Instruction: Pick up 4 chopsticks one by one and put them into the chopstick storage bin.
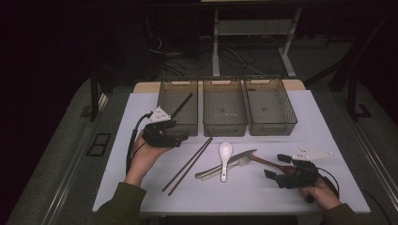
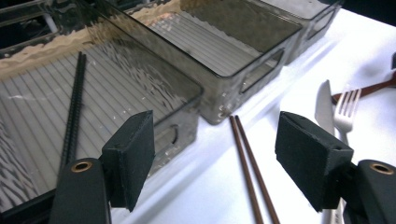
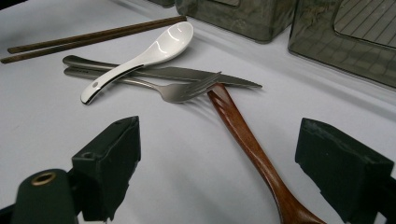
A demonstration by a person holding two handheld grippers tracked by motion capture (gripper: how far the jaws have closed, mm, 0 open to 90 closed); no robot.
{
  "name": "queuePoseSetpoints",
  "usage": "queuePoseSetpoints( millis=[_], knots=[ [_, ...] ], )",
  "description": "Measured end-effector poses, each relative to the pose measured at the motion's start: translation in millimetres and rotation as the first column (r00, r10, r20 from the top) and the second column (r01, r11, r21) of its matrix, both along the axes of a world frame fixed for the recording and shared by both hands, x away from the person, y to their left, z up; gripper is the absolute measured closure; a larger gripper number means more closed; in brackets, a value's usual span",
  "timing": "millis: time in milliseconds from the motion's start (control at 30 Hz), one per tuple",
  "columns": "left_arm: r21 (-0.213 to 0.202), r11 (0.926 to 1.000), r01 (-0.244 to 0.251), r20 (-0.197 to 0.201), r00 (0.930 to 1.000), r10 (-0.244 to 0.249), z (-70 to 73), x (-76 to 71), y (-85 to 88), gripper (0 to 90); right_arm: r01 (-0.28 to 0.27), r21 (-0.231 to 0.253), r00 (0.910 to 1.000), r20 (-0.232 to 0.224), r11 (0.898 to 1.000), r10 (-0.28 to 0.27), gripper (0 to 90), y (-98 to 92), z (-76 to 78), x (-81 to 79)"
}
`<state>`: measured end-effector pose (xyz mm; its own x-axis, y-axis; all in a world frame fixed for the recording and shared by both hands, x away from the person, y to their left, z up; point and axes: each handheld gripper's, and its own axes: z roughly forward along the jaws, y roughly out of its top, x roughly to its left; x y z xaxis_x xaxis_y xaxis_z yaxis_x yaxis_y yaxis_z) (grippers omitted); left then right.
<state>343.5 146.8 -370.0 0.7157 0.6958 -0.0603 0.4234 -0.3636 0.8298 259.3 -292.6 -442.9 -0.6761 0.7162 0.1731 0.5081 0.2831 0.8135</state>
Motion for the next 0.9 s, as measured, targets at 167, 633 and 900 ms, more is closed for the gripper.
queuePoseSetpoints(
  millis=[167,633,900],
  knots=[
    [-0.009,1.0000,0.004,-0.001,1.0000,-0.004,-4.9,-12.7,2.1,27.3,0.002,0.001,1.0000,-0.001,1.000,-0.002,13.9,-0.3,0.3,-0.2],
    [-0.026,0.9997,-0.006,0.004,1.0000,0.006,-24.8,-45.5,11.8,27.7,0.002,0.001,1.0000,0.001,1.000,-0.002,13.9,-0.1,0.7,-0.9],
    [-0.030,0.9993,-0.021,-0.002,0.9998,0.021,-39.1,-62.6,13.7,30.0,0.000,0.000,1.0000,0.002,1.000,0.000,13.9,0.1,0.6,-0.9]
  ],
)
